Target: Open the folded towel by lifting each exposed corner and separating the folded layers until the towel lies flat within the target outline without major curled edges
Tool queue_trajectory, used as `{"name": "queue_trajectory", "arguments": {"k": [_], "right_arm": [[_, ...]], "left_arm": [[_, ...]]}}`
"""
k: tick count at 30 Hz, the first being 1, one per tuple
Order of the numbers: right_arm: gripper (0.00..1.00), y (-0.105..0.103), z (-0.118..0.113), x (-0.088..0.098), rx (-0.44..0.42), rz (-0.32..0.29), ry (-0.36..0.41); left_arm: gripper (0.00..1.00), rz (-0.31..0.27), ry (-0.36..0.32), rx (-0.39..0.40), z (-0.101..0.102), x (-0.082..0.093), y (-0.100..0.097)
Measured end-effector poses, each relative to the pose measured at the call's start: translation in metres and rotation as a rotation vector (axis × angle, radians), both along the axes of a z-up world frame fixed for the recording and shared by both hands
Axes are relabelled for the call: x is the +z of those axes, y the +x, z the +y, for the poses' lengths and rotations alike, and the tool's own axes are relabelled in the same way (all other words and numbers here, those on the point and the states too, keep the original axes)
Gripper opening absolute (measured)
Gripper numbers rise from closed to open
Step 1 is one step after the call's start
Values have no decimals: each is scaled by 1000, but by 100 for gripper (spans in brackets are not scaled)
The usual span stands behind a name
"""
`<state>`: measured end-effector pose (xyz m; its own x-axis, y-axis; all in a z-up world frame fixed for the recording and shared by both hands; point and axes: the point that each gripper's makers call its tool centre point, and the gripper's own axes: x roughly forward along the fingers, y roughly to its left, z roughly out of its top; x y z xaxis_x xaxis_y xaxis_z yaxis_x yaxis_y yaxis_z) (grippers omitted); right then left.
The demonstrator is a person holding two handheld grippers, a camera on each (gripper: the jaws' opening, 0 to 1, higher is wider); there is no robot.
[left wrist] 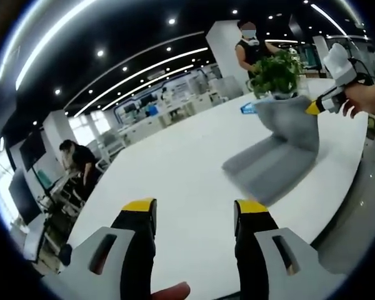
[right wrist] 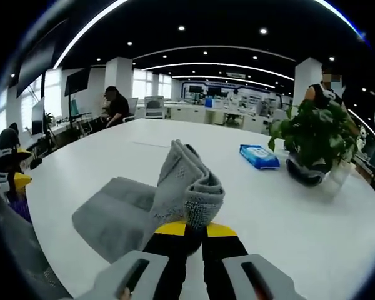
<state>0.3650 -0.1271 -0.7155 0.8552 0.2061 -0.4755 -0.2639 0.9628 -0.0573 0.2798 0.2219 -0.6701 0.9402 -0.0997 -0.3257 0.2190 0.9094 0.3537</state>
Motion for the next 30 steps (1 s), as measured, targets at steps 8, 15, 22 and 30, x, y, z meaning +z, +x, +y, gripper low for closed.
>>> {"name": "queue_trajectory", "arguments": {"k": [8, 15, 22, 30], "right_arm": [[5, -6, -18, -12, -63, 45, -15], [5, -10, -29, -16, -114, 75, 3], [5, -16, -32, -15, -149, 91, 17], [6, -19, -30, -13, -168, 96, 61]], "left_arm": [[49, 3, 11, -12, -3, -1, 0], [49, 10, 13, -13, -3, -2, -1], [50, 49, -41, -44, -11, -6, 1], [50, 118, -122, -71, -19, -14, 9]]}}
